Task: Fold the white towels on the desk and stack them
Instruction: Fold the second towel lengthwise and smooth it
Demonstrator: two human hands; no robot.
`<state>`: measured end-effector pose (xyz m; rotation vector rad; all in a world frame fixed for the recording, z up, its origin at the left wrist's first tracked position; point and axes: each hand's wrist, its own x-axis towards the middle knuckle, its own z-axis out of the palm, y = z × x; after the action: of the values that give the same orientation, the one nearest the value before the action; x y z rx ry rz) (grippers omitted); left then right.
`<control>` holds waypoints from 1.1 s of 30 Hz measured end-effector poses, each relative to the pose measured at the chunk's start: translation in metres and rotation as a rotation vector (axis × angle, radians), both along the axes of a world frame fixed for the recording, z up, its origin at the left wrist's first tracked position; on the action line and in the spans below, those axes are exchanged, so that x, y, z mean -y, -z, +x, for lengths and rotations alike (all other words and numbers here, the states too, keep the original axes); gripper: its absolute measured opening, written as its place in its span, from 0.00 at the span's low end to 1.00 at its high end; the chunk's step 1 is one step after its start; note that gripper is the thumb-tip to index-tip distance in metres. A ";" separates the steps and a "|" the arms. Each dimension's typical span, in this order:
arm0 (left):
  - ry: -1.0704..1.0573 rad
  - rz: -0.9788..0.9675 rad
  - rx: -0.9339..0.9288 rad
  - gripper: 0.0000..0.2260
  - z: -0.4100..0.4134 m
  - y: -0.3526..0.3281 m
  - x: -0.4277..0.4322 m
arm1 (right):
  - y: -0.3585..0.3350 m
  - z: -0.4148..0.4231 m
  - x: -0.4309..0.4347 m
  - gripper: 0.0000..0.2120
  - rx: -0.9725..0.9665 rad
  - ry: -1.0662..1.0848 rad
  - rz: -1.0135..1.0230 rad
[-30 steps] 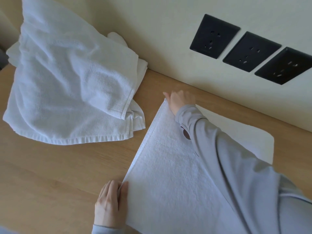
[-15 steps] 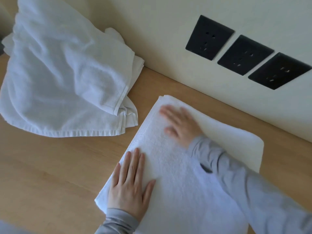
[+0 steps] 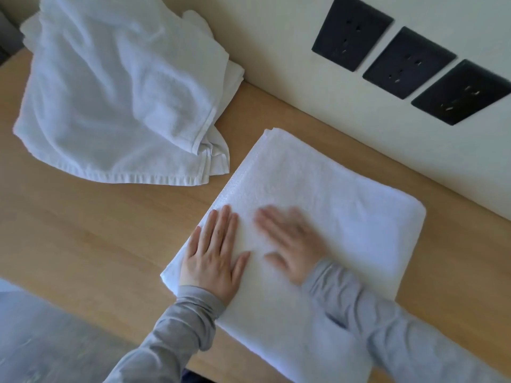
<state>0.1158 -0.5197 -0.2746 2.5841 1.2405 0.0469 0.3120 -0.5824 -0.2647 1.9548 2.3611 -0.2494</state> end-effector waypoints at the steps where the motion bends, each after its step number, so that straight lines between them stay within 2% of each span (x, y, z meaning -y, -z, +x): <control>1: -0.012 0.005 -0.002 0.30 0.000 0.001 0.000 | -0.001 0.030 0.004 0.30 0.040 0.101 -0.037; 5: -0.016 0.006 -0.020 0.30 0.000 0.003 0.001 | -0.012 0.140 0.010 0.31 0.160 0.620 -0.187; 7: -0.021 0.003 -0.022 0.31 0.000 0.004 0.001 | -0.015 0.145 0.003 0.30 0.197 0.772 -0.224; 8: -0.021 0.002 -0.023 0.31 0.001 0.005 0.001 | -0.017 0.133 -0.003 0.30 0.173 0.822 -0.167; 10: -0.021 -0.005 -0.025 0.31 0.000 0.006 0.002 | -0.023 0.089 -0.012 0.29 0.040 0.776 0.025; 12: -0.020 -0.012 -0.022 0.31 0.001 0.006 0.002 | -0.020 0.023 -0.008 0.30 -0.079 0.504 0.124; 14: -0.012 -0.015 -0.011 0.31 0.000 0.005 0.001 | -0.011 -0.033 0.013 0.30 -0.069 0.184 0.085; 16: -0.003 -0.008 -0.003 0.31 -0.001 0.005 0.001 | -0.006 -0.031 0.039 0.30 0.024 0.027 -0.040; 18: -0.005 -0.006 0.004 0.31 -0.001 0.005 0.001 | -0.004 0.014 0.057 0.31 0.097 0.081 -0.095; 22: 0.001 -0.004 0.003 0.31 -0.002 0.006 0.002 | -0.013 0.112 0.076 0.32 0.175 0.461 -0.176; 24: 0.003 -0.007 -0.009 0.31 -0.002 0.006 0.001 | -0.013 0.143 0.080 0.32 0.130 0.651 -0.188; 26: -0.001 -0.008 -0.020 0.31 -0.001 0.006 0.002 | -0.013 0.157 0.083 0.30 0.071 0.753 -0.204; 30: -0.008 0.001 -0.037 0.33 0.003 0.000 0.005 | -0.016 0.151 0.082 0.29 0.147 0.724 -0.180; 33: -0.023 -0.006 0.001 0.33 0.020 -0.012 0.022 | -0.032 0.121 0.081 0.30 0.097 0.546 -0.072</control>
<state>0.1354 -0.5413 -0.2622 2.5650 1.2680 0.0496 0.4327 -0.6636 -0.2325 2.4682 1.6912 -0.2522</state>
